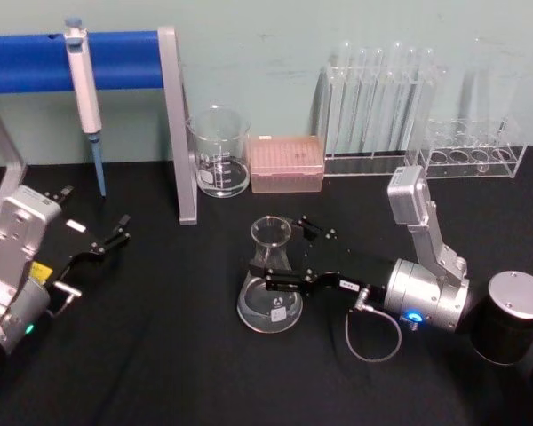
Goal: Grasp the erlenmeyer flask with one hand, shake it three times, then place it back.
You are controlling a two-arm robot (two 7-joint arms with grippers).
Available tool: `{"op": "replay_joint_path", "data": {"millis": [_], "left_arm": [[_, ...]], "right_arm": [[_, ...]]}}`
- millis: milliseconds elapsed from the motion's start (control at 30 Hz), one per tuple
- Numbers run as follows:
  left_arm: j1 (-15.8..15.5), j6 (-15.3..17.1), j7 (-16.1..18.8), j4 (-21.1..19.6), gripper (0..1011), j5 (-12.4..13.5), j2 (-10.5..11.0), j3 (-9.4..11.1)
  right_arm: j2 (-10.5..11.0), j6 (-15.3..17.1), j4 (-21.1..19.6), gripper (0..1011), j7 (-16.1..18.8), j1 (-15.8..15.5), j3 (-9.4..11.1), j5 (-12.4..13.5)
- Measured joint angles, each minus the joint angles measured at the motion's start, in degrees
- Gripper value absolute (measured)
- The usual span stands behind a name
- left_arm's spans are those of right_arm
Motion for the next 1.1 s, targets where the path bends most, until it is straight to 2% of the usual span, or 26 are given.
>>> {"op": "replay_joint_path", "data": {"millis": [100, 333, 567, 600, 767, 1100], "left_arm": [[-0.01, 0.00, 0.00, 0.00, 1001, 0.00, 0.00, 0.00], [0.00, 0.00, 0.00, 0.00, 1001, 0.00, 0.00, 0.00], [0.00, 0.00, 0.00, 0.00, 1001, 0.00, 0.00, 0.00], [0.00, 0.00, 0.00, 0.00, 1001, 0.00, 0.00, 0.00], [0.00, 0.00, 0.00, 0.00, 1001, 0.00, 0.00, 0.00], [0.00, 0.00, 0.00, 0.00, 1001, 0.00, 0.00, 0.00]], "right_arm": [[0.00, 0.02, -0.01, 1000, 0.00, 0.00, 0.00, 0.02], [0.00, 0.02, -0.04, 860, 0.00, 0.00, 0.00, 0.05], [0.00, 0.02, -0.06, 652, 0.00, 0.00, 0.00, 0.06], [0.00, 0.02, -0.06, 593, 0.00, -0.01, 0.01, 0.06], [0.00, 0.01, -0.06, 462, -0.01, 0.00, 0.00, 0.06], [0.00, 0.01, -0.06, 449, 0.00, 0.00, 0.00, 0.06]]}}
